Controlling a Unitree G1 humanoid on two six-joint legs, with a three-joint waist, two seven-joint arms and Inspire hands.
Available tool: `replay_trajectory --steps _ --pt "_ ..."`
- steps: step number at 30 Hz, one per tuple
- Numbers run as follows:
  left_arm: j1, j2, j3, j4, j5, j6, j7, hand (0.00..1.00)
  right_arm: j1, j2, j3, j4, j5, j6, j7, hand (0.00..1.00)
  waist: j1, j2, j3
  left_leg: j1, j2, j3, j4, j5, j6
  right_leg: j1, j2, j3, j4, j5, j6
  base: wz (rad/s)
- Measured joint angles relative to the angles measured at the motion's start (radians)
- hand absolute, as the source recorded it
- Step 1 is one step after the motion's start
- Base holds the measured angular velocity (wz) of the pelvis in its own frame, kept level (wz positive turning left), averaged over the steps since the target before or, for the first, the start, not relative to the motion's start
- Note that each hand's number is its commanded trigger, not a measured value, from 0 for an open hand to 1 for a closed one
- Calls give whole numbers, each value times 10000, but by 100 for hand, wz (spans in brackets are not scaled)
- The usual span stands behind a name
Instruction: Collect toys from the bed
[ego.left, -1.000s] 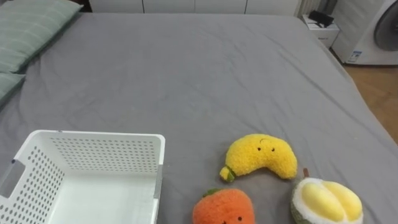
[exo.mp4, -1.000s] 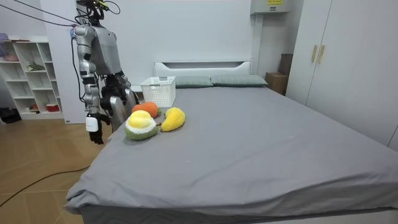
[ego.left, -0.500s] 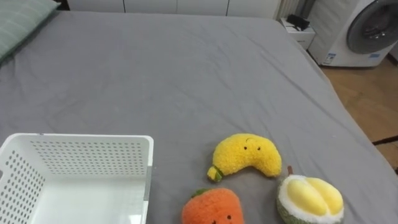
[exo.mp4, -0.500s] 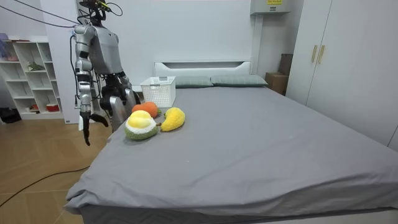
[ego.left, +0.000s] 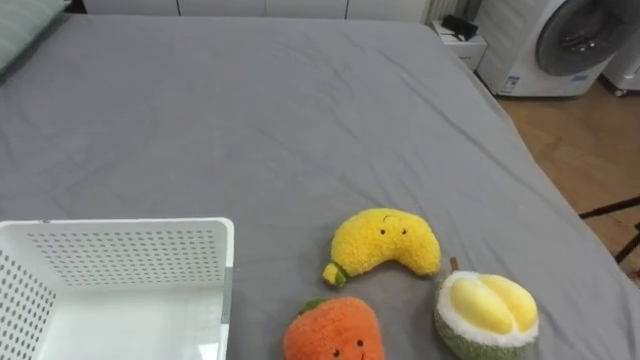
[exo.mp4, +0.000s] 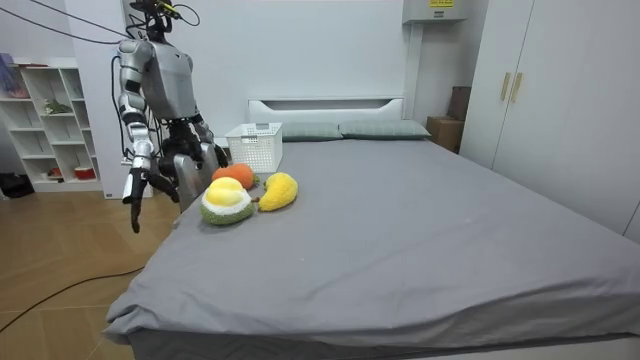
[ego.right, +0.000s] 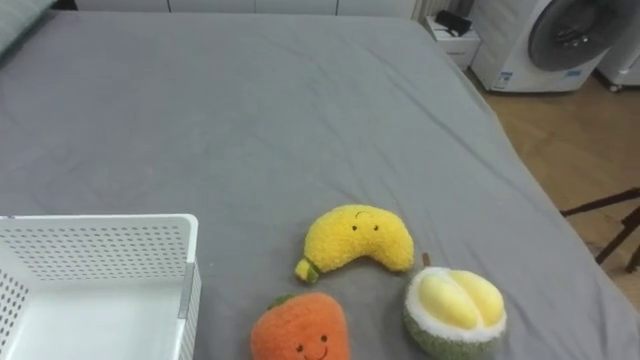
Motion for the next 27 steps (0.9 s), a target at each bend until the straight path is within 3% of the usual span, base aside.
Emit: replay_trajectory --steps 9,17,19,27 --pt "224 7 -39 -380 -16 -178 0 0 74 -20 51 -3485 -72 -344 -547 0 130 -69 9 -127 25 38 -20 -10 -20 -127 12 -28 -17 2 -5 -2" --pt "302 3 -608 -522 -109 -118 -157 0 85 -51 705 -4948 -2221 -345 -546 0 152 148 22 -213 33 0 -16 -10 -21 -150 14 -64 26 31 -16 0" --pt "318 -34 -677 -524 -85 -117 -159 0 76 -49 955 -5217 -3348 -333 -386 0 190 168 0 -220 33 -2 -9 -10 -22 -154 12 -75 54 32 -16 0" --pt "356 -38 -722 -564 -71 -106 -226 0 74 -38 1045 -5725 -5067 -332 90 0 200 136 -13 -227 38 -29 8 -9 -22 -127 -1 -136 50 39 -28 0"
